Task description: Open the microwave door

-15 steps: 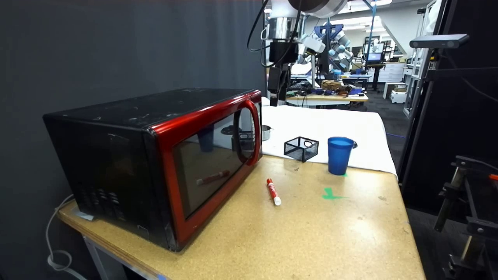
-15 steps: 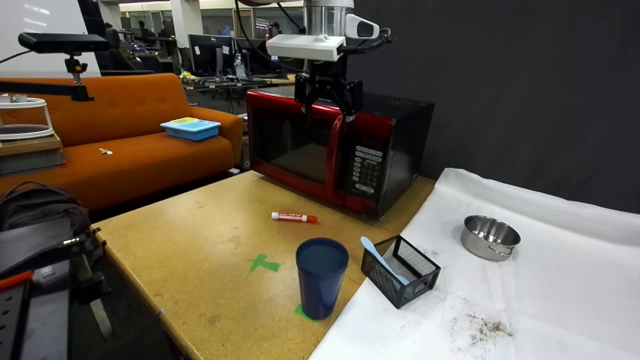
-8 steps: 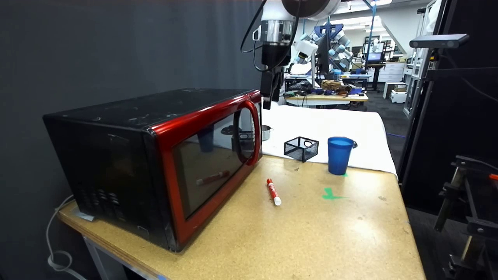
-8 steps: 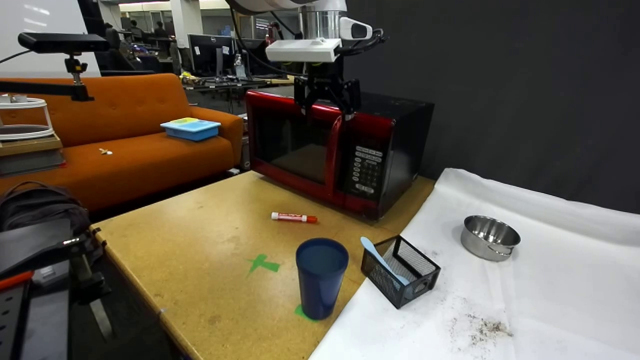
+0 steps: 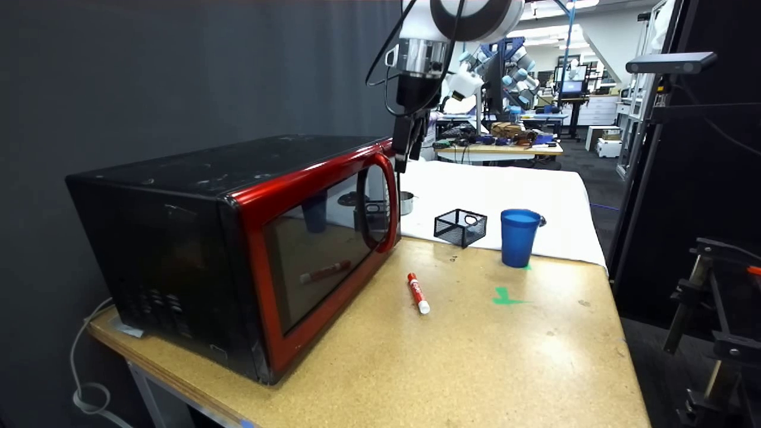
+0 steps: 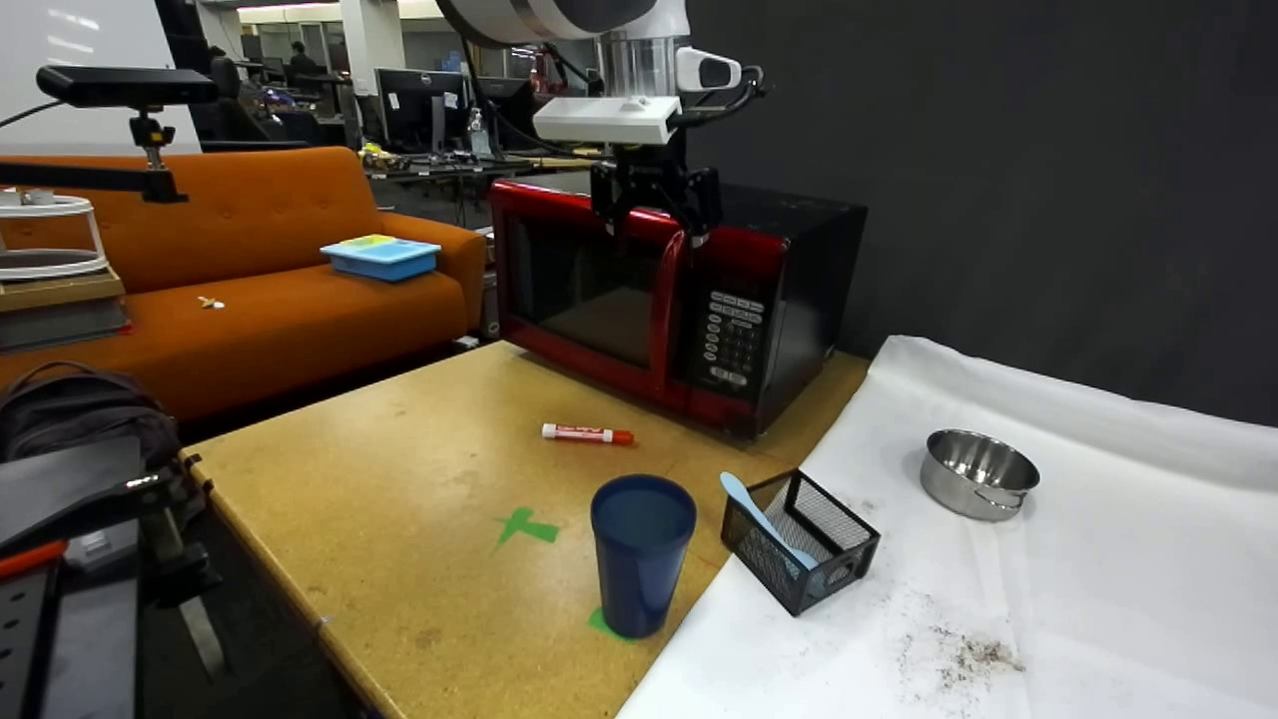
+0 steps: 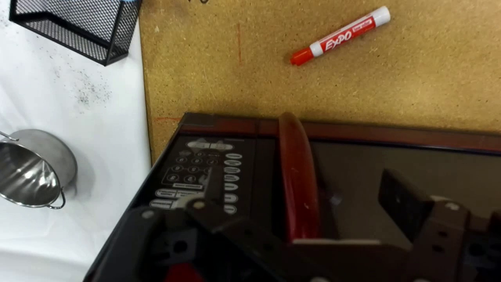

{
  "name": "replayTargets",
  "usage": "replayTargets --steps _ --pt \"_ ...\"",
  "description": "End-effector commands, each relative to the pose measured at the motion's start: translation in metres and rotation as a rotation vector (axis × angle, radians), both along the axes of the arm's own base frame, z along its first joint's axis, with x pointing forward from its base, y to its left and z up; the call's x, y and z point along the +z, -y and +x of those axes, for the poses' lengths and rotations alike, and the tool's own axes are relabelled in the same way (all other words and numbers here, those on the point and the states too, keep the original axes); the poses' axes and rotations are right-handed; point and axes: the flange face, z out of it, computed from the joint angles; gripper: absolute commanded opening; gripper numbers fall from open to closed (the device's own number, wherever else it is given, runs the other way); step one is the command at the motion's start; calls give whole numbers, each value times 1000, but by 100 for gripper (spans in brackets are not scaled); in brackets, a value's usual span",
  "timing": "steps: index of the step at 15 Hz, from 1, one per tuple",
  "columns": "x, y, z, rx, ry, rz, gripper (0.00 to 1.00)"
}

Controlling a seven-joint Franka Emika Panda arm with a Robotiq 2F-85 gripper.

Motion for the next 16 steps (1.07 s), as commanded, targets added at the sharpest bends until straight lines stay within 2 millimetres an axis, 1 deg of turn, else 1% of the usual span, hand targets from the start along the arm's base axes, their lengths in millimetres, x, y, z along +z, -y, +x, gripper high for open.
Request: replayTargets --steps 1,4,7,12,13,14,15,16 --pt "-24 5 -3 -13 106 67 100" --pt "-51 18 -12 -52 173 119 100" --pt "-68 23 -13 -69 233 175 100" --pt "-78 9 -6 -44 292 242 100" --pt "-79 7 -5 -42 293 245 75" --pt "-80 6 -4 -43 289 250 73" --pt "-81 5 -3 -47 283 248 67" --pt "-82 5 -3 -52 281 247 58"
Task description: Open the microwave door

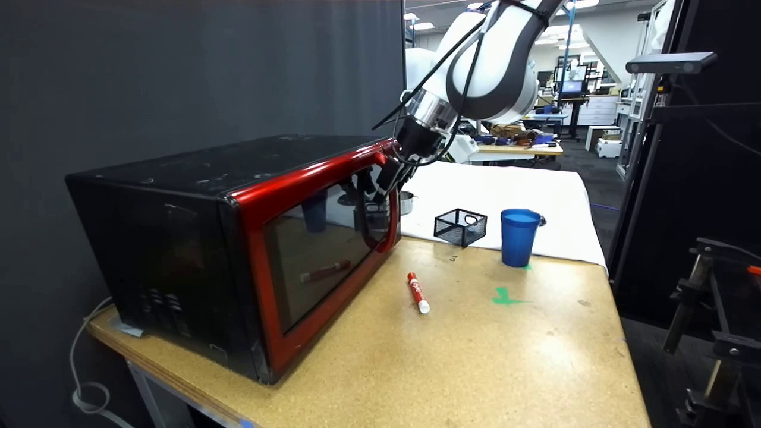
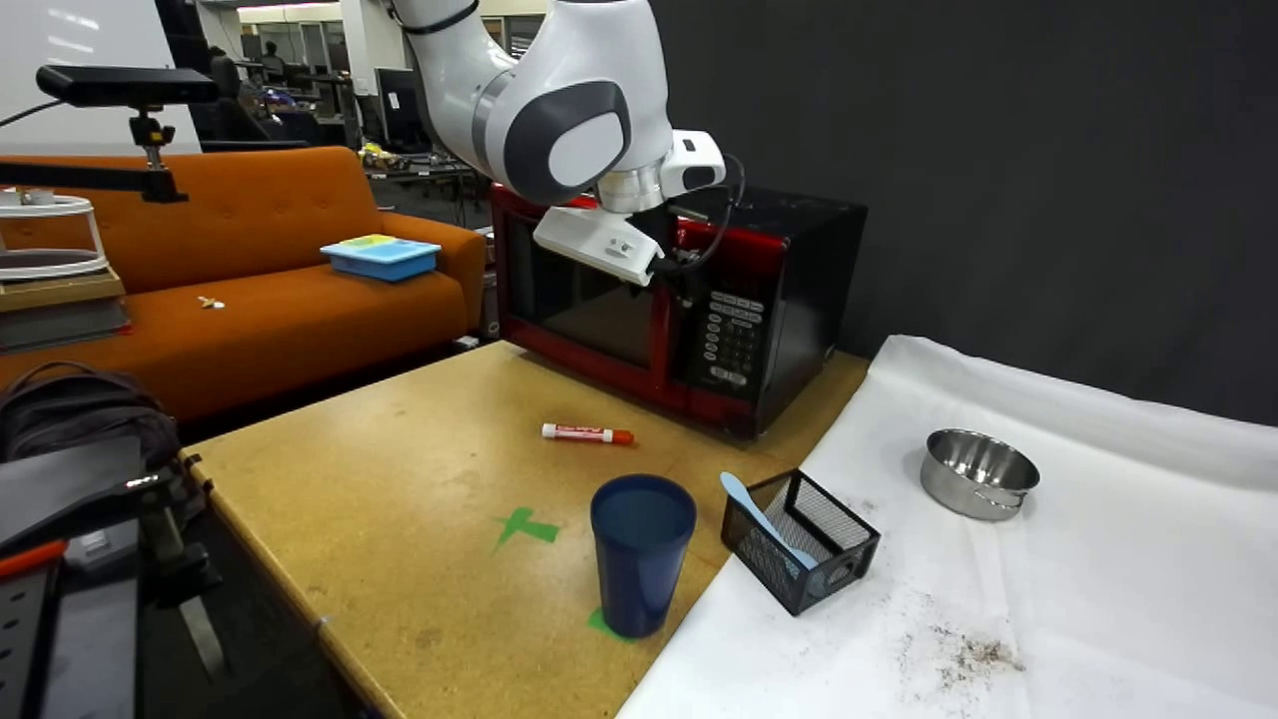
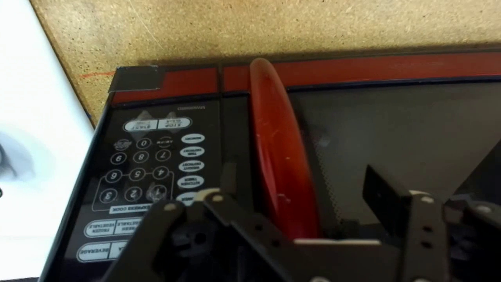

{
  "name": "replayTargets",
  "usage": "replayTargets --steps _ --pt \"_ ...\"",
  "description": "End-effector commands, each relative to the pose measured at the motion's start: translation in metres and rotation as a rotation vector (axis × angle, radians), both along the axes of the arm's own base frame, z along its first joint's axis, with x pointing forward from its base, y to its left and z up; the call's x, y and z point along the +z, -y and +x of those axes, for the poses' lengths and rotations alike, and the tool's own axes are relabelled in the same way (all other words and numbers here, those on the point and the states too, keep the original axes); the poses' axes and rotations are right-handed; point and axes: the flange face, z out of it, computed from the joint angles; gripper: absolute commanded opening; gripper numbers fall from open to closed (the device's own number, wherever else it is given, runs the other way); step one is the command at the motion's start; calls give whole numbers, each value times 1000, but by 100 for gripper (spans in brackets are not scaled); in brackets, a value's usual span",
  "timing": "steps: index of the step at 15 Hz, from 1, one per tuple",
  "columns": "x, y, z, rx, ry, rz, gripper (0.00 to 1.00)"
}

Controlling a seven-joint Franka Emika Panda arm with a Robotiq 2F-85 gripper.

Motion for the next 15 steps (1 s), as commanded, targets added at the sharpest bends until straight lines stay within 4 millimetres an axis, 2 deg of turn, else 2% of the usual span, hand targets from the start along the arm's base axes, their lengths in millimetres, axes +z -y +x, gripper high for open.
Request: replayTargets --steps 1,6,8,15 --pt "-1 3 6 -2 12 6 53" --pt "-2 10 2 -31 8 -6 15" --pt "-3 11 -1 -24 9 -25 6" --pt "2 2 -21 -136 15 -99 8"
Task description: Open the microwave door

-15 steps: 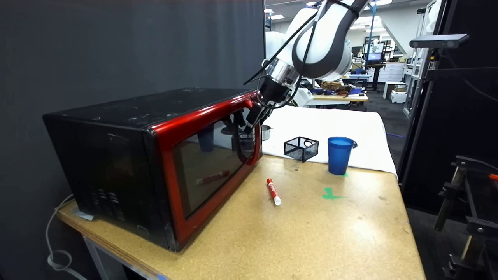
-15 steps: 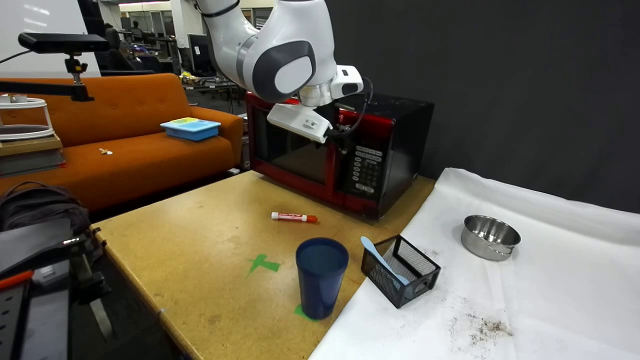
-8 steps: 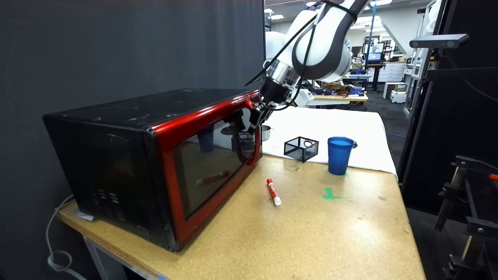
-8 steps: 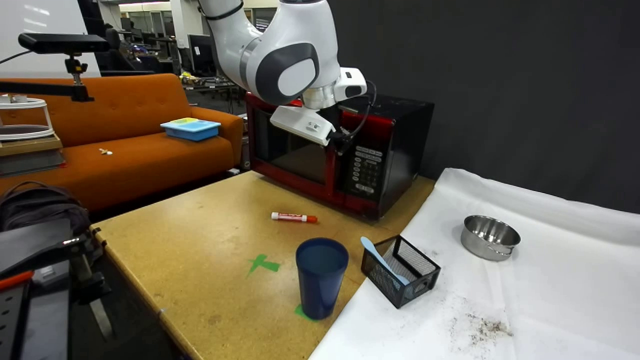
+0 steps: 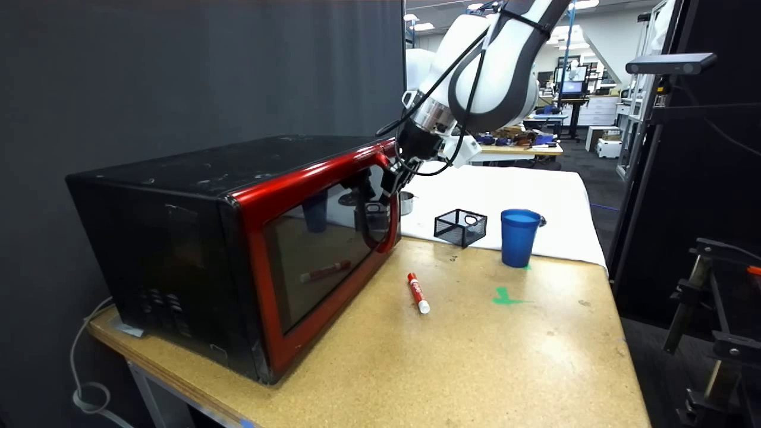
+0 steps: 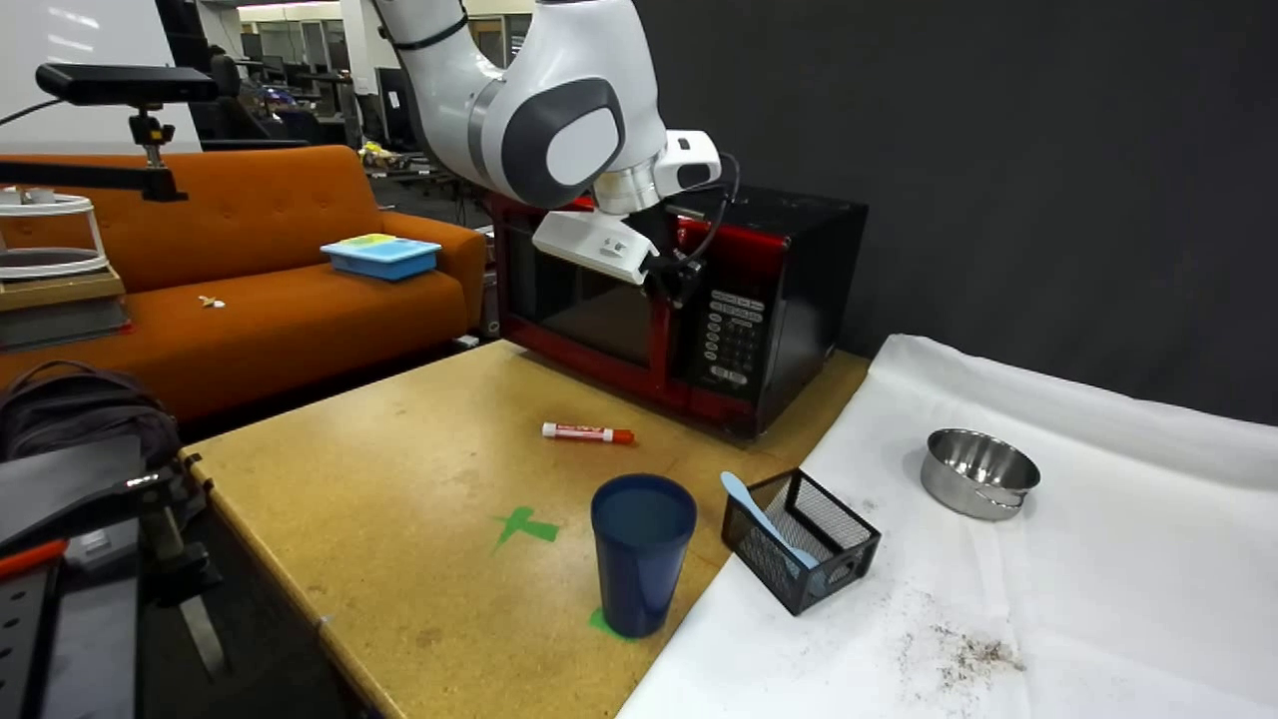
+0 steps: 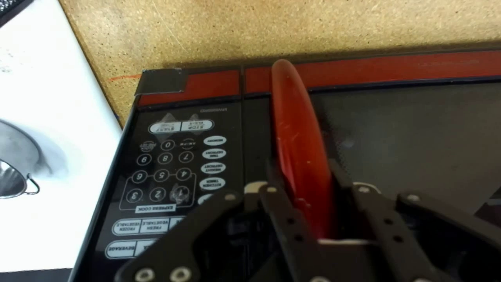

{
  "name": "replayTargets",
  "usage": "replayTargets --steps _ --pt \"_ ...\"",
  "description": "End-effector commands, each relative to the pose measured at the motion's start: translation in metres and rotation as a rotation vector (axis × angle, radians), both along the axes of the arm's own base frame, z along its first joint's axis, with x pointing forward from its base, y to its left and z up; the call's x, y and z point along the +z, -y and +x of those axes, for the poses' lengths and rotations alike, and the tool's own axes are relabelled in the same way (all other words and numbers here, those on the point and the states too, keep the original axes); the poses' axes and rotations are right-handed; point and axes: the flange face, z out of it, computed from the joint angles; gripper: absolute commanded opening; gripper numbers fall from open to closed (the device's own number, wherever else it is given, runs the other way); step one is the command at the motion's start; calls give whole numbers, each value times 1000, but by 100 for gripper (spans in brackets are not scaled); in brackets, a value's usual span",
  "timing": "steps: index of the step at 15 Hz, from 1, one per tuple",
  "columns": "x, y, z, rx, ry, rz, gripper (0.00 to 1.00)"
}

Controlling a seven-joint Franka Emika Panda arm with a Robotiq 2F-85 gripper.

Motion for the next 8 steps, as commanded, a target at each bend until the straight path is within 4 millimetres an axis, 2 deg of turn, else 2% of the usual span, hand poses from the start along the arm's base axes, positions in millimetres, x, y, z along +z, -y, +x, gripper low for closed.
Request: replayTargets --steps 1,5,8 --pt "4 1 -21 -93 -2 -49 8" --pt "-4 -6 -35 -158 9 -70 8" --pt "-7 -3 -48 -182 26 -73 8"
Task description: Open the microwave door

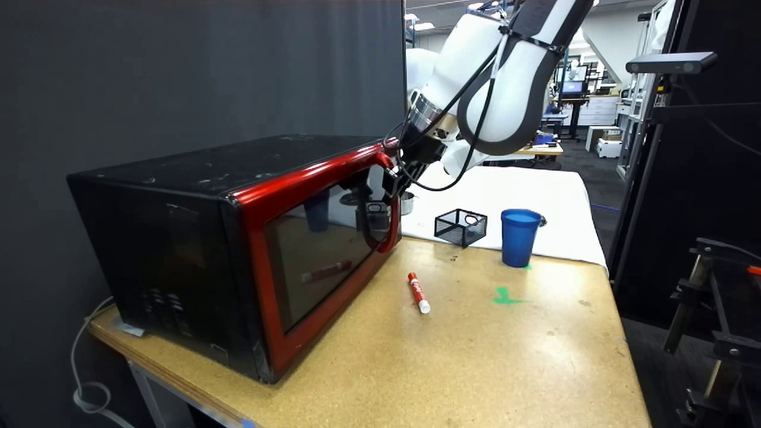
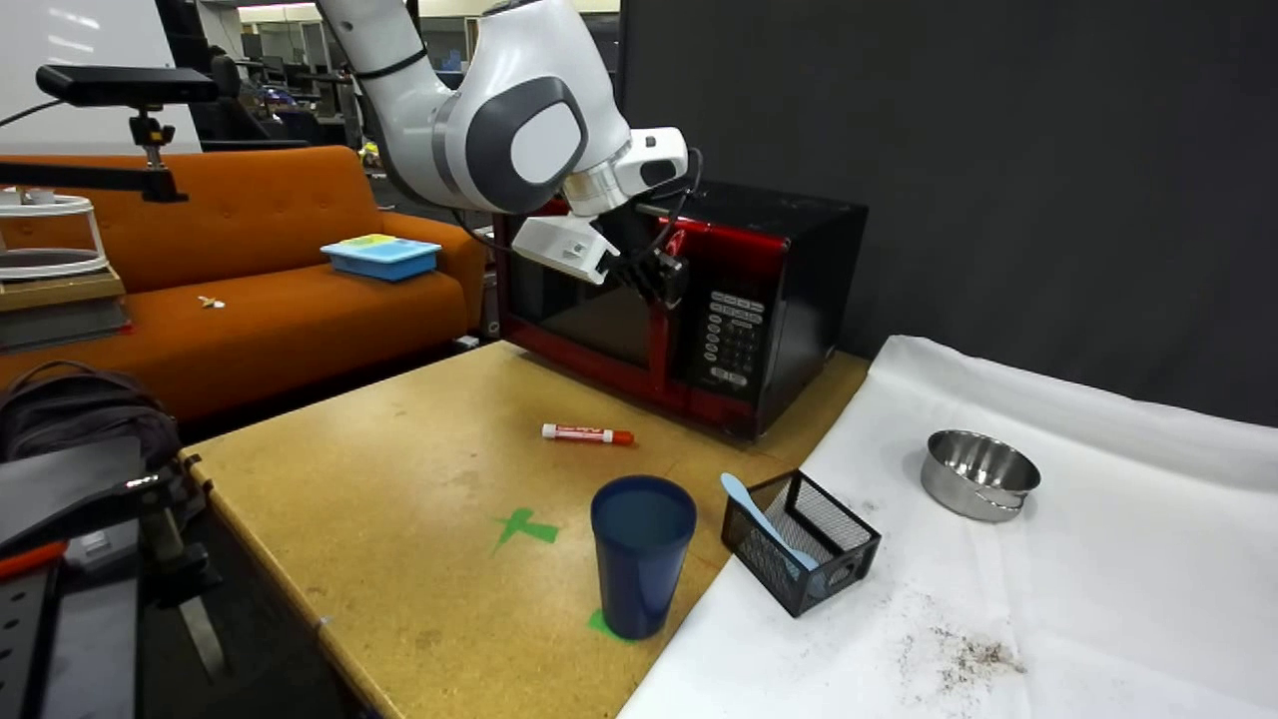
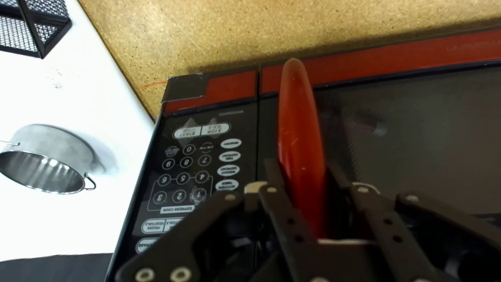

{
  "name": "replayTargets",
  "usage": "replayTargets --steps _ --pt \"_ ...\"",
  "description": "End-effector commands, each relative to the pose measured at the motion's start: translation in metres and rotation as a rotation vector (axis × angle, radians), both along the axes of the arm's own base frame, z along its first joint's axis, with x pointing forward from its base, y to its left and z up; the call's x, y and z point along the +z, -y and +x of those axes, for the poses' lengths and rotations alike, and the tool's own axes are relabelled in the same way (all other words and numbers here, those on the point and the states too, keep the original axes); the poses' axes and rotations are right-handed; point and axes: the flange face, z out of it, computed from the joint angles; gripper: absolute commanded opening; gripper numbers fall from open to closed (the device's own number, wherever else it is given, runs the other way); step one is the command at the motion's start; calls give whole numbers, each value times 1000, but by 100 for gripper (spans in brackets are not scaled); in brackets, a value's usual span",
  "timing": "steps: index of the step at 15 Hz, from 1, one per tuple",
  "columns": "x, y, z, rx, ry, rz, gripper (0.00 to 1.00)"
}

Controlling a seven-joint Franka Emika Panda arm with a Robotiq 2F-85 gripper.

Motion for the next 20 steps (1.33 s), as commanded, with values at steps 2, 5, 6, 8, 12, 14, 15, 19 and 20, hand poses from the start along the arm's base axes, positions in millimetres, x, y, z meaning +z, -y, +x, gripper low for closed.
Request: replayTargets --steps 2,5,6,8,12,14,15,19,20 --pt "-7 18 -36 -31 -25 -11 8" --pt "-12 26 -51 -18 -12 -3 8" --pt "-15 30 -59 -6 -23 0 8" --pt "-27 56 -78 -13 -74 -18 8" --pt "-23 88 -93 65 -96 -24 8" --pt "-14 79 -92 172 -83 -3 57" --pt "-11 75 -92 219 -78 7 62" --pt "-4 79 -84 311 -66 33 91" --pt "-2 84 -80 309 -62 38 97"
